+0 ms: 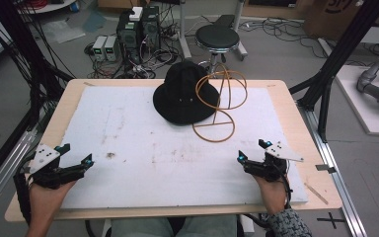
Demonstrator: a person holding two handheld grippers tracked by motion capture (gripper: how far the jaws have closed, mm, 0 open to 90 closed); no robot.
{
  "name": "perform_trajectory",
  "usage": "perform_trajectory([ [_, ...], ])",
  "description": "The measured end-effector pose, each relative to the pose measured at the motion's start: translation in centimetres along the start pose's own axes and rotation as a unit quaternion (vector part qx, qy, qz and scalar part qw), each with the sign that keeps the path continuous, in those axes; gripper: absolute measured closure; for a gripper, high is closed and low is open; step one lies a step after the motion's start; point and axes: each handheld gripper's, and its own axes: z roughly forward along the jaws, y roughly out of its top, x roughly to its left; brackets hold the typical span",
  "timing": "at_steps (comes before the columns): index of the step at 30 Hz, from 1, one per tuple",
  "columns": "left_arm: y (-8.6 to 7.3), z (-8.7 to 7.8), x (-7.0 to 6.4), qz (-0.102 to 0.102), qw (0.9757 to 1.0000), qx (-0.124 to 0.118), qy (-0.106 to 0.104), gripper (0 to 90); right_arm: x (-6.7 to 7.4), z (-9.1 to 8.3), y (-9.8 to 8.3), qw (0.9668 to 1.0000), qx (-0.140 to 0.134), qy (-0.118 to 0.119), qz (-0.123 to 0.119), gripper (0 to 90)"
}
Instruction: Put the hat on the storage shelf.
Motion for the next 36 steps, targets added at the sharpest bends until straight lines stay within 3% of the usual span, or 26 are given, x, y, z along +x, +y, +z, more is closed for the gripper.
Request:
perform_trajectory([
  [13,0.4,0.6,0.1,0.001,0.9999,0.003,-0.012,16.2,-0.2,-0.5,-0.3,1.0,0.007,-0.002,0.006,12.3],
  [24,1.1,0.9,-0.1,0.001,0.9995,0.004,-0.03,15.8,-0.1,-0.9,-0.4,0.9999,0.007,-0.005,-0.005,12.3],
  [36,2.8,1.1,-0.7,0.003,0.9989,-0.007,-0.046,15.8,-0.3,-1.3,-0.6,0.9999,0.011,-0.008,-0.005,12.3],
])
